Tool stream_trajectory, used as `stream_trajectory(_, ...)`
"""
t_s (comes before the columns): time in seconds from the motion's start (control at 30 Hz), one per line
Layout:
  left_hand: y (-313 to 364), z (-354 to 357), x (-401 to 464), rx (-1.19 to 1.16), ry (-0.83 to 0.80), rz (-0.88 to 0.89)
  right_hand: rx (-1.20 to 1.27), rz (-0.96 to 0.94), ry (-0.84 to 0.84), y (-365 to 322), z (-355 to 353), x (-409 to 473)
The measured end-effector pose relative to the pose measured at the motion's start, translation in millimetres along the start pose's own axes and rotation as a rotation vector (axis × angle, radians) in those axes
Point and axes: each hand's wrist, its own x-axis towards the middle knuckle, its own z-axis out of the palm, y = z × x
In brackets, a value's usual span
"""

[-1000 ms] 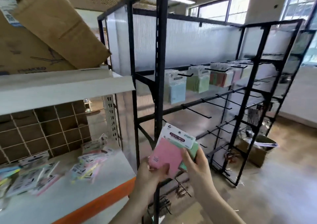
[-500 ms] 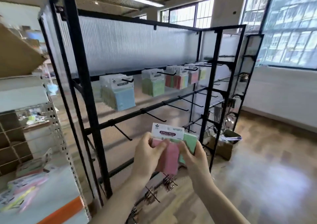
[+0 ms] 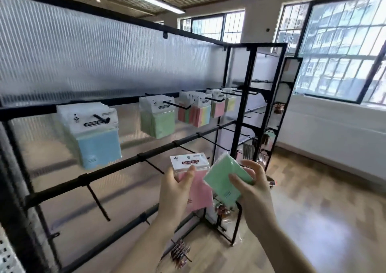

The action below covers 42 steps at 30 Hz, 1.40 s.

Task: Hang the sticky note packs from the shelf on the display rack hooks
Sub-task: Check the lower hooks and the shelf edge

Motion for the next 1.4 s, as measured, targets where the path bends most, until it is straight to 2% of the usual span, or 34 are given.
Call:
stream_trajectory(0.23,-5,9,68,0.015,0.072,0.061,-0.190,0.116,-0.079,15,9,78)
stream_trajectory(0.37,-2,0,90,-0.004,0.160,0.176,-0.048,-0.010,0.033,19,18,111)
stream_trajectory(0.43,2,-3,96,-0.017,0.187,0.205,-0.063,-0.079,0.034,18,24,124)
stream_trajectory(0.53,10,-2,101,-0.016,0.189,0.208,-0.192,-0.126,-0.111,20,41,134)
stream_trajectory(0.8,35,12,121,0.061,0.203,0.281,-0.257,-0.269,-0.429,4,74,144)
stream_trajectory(1.0,43,27,121,0.115,0.327,0.330,-0.229,-0.330,-0.472,-10,76,165)
stream_trajectory(1.1,41,34,117,0.089,0.394,0.319,-0.170,-0.356,-0.415,-10,72,179)
stream_trajectory(1.2,35,34,109,0.049,0.447,0.263,0.022,-0.365,-0.350,-10,64,190)
stream_trajectory(1.3,37,35,101,0.012,0.451,0.238,0.227,-0.320,-0.404,-9,57,192)
stream_trajectory(1.4,44,39,95,0.015,0.441,0.229,0.257,-0.331,-0.494,-6,59,189)
